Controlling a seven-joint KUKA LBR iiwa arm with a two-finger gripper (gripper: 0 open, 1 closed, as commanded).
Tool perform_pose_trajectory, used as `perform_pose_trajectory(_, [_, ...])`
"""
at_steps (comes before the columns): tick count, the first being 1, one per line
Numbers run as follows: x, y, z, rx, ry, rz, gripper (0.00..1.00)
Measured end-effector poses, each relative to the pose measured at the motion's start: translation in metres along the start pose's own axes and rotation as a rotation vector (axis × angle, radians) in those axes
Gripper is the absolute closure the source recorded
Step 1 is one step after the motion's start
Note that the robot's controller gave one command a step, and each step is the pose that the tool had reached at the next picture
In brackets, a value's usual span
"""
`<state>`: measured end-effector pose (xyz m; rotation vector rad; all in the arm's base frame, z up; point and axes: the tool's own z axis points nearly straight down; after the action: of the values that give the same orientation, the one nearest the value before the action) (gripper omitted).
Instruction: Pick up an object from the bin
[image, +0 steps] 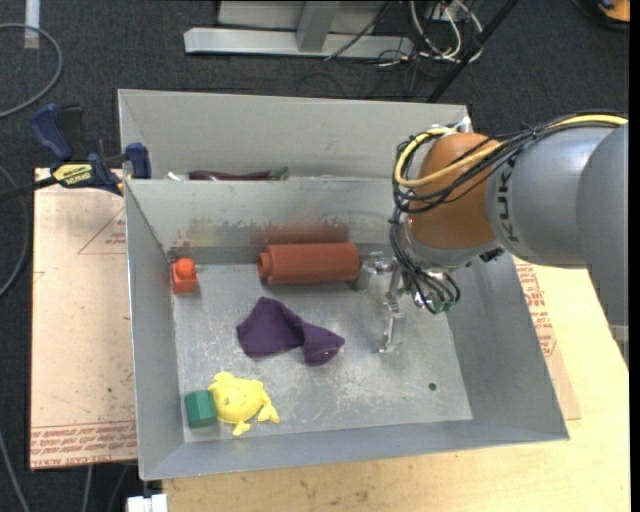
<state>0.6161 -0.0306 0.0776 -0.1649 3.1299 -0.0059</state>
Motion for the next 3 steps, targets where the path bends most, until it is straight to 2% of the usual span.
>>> perform_pose_trajectory(1, [-0.004, 0.049, -0.013, -0.008, 0.004, -0.003, 0.00])
perform_pose_trajectory(2, [-0.002, 0.074, -0.017, -0.008, 0.000, 0.033, 0.00])
perform_pose_trajectory(3, [0.030, 0.105, -0.006, -0.007, 0.003, 0.040, 0.00])
